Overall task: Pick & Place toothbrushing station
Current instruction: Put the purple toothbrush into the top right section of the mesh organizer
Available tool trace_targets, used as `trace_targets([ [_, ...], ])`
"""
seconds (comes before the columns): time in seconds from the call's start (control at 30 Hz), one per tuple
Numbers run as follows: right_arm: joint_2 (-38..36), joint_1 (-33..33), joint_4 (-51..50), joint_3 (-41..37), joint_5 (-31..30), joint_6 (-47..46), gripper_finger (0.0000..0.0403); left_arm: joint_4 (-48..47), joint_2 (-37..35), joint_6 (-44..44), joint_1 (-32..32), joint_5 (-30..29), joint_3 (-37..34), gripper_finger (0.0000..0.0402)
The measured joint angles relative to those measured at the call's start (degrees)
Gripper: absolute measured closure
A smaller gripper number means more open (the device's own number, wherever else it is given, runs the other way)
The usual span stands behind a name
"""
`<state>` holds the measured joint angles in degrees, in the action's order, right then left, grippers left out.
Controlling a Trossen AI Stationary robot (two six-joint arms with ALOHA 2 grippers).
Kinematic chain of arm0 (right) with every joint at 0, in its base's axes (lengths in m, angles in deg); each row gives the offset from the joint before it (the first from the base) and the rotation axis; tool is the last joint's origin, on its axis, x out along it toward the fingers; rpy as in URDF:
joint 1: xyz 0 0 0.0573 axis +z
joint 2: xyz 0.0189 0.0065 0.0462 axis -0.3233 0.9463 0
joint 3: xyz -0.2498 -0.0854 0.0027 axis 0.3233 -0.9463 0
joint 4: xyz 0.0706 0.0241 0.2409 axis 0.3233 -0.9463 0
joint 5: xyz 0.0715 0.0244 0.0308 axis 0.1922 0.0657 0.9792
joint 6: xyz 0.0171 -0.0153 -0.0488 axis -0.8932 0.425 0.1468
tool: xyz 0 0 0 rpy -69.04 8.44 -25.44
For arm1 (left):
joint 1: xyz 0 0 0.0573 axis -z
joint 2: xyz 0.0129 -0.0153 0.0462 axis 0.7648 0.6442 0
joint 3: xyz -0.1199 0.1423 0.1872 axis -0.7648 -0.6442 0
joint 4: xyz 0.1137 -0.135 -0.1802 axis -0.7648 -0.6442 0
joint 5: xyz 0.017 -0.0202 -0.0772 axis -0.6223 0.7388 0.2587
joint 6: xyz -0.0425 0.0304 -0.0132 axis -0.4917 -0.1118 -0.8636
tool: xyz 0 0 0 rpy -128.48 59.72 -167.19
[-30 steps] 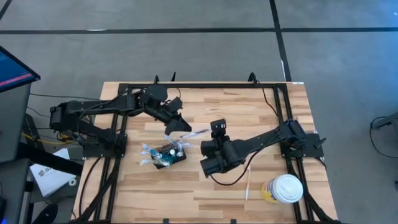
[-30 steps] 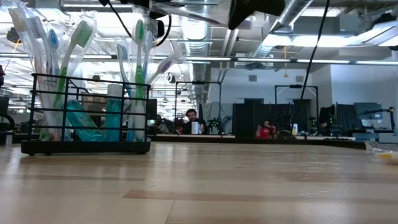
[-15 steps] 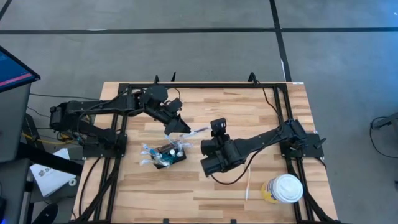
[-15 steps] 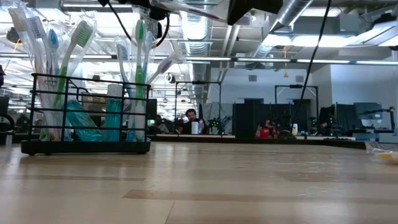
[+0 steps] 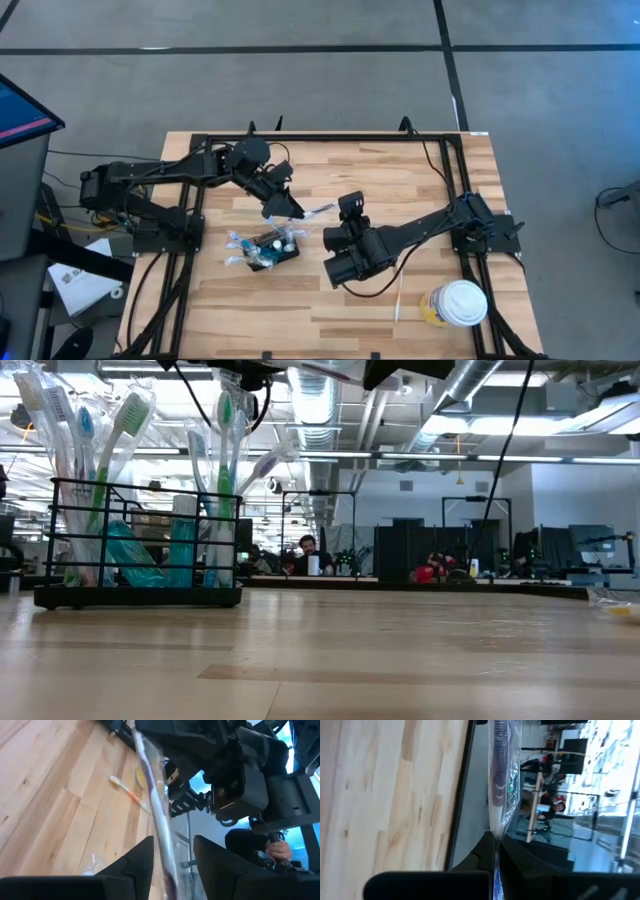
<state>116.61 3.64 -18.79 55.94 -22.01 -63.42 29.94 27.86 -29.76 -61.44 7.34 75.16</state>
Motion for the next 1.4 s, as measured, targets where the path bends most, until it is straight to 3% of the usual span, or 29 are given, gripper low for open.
trace_targets([
  [0.3, 0.0, 0.0, 0.1, 0.0, -4.0, 3.0, 0.0403, -0.2, 0.0, -0.7, 0.0, 3.8, 0.0, 0.0268],
  [0.63, 0.0, 0.0, 0.5, 0.0, -8.9, 7.2, 0.0403, -2.2, 0.0, -0.6, 0.0, 4.0, 0.0, 0.0287],
  [0.77, 0.0, 0.0, 1.4, 0.0, -9.2, 8.1, 0.0403, -2.9, 0.0, -0.4, 0.0, 3.9, 0.0, 0.0312],
  [0.97, 0.0, 0.0, 3.3, 0.0, -9.1, 9.1, 0.0402, -3.4, 0.0, 3.4, 0.0, 3.4, 0.0, 0.0384],
  [1.4, -0.1, 0.6, 5.4, 0.0, -8.3, 5.8, 0.0339, -4.4, 0.0, 10.4, 0.0, -1.4, 0.0, 0.0389],
])
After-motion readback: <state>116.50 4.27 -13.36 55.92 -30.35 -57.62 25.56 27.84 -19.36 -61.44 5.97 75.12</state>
